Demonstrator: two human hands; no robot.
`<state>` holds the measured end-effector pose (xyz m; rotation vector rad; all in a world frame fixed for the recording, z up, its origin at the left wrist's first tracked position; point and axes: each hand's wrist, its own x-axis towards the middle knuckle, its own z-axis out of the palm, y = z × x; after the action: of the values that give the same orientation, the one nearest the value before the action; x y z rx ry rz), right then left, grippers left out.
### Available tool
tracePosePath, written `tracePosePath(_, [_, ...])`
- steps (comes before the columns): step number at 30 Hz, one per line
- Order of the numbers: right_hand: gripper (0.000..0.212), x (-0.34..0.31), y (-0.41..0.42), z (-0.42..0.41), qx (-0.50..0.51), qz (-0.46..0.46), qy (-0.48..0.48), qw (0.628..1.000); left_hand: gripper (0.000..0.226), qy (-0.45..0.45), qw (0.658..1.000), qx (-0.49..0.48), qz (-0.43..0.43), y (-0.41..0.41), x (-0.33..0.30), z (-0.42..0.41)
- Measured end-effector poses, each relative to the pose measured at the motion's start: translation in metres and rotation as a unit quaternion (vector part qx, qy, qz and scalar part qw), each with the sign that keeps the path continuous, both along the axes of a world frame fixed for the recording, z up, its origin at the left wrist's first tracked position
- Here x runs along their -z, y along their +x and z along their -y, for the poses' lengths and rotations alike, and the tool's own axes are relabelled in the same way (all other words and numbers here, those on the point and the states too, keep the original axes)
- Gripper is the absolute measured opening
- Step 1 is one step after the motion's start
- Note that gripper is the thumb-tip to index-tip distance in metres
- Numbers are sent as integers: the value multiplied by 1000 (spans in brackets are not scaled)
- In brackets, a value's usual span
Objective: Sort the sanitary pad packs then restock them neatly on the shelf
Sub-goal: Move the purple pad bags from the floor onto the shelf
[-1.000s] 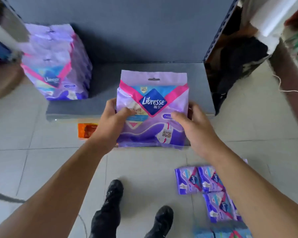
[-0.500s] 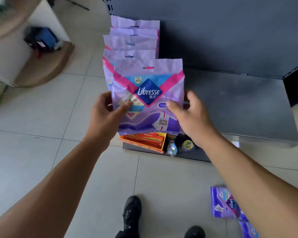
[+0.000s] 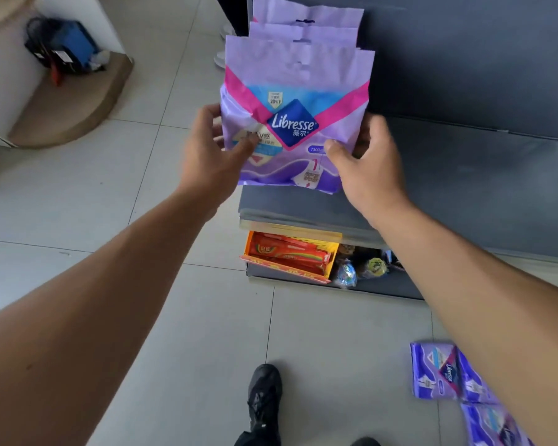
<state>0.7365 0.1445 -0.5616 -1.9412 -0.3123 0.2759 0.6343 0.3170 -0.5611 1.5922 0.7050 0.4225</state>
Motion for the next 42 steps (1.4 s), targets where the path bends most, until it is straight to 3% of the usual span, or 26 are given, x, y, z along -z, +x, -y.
tracePosePath(5, [33, 33, -3, 6, 4, 13, -57, 998, 41, 64, 996, 24, -52, -3, 29, 1])
tracePosePath(10, [32, 47, -6, 5, -4, -18, -55, 998, 48, 53, 995, 46, -68, -2, 41, 1])
tracePosePath(17, [36, 49, 2, -3, -57, -107, -59, 991, 38, -33, 989, 124, -71, 6, 45, -1])
tracePosePath(34, [39, 51, -1, -2, -74, -83, -63, 992, 36, 5, 990, 116, -82, -1, 54, -3])
tracePosePath(42, [50, 49, -5, 3, -74, -80, -59, 992, 44, 26, 987, 124, -95, -12, 59, -3])
